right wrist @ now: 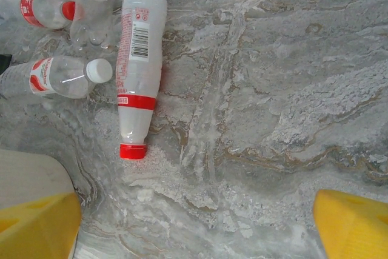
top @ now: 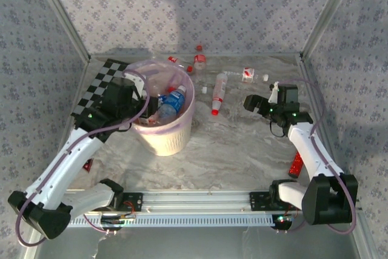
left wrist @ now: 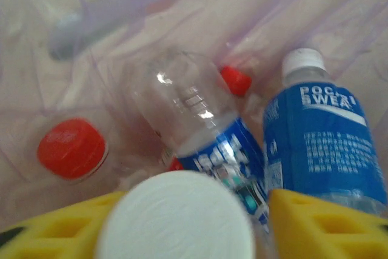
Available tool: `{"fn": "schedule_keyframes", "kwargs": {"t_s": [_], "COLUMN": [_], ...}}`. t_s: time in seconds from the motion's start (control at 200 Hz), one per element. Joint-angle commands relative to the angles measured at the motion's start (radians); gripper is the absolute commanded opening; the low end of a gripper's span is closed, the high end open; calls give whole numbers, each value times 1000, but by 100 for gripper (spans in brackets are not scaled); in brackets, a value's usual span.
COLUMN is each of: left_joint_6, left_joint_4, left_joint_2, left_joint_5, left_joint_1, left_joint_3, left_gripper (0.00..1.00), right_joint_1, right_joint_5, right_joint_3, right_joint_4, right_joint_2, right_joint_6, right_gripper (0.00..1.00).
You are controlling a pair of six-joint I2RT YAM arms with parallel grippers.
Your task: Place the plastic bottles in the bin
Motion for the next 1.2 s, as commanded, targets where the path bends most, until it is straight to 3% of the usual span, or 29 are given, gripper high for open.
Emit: {"fn": "schedule_keyframes", "kwargs": {"t_s": [0.0, 0.075, 0.2, 0.26, 0.385, 0.525, 0.77, 0.93, 1.195], "left_joint_6": [44, 75, 106, 121, 118, 98, 37, -42, -149], "left_joint_4": [-148, -173, -180, -189, -250, -271, -229, -112, 27], "left_joint_2": [7, 21, 50, 69, 112, 88, 99, 87, 9], "left_joint_5": [37, 35, 40, 42, 34, -21, -45, 12, -20], "left_joint_1": [-2, -1, -1, -1, -11, -45, -75, -78, -83], "left_joint_3": [148, 253, 376, 408, 413, 324, 208, 130, 56], "left_gripper": [73, 81, 81, 73, 39, 22, 20, 21, 43], "right_joint_1": [7, 8, 8, 9, 10, 10, 99, 129, 315], "right_joint_5": [-21, -22, -21, -21, -18, 8, 139, 201, 187], "right_joint_3": [43, 45, 47, 46, 49, 49, 165, 306, 526], "right_joint_4": [-12, -16, -18, -21, -33, -44, -106, -119, -140], "right_joint_2": [9, 12, 14, 15, 10, 11, 177, 341, 638], "right_joint_6": [12, 7, 4, 5, -2, -5, -3, 12, 11], "right_gripper": [100, 100, 100, 100, 100, 100, 97, 85, 80]}}
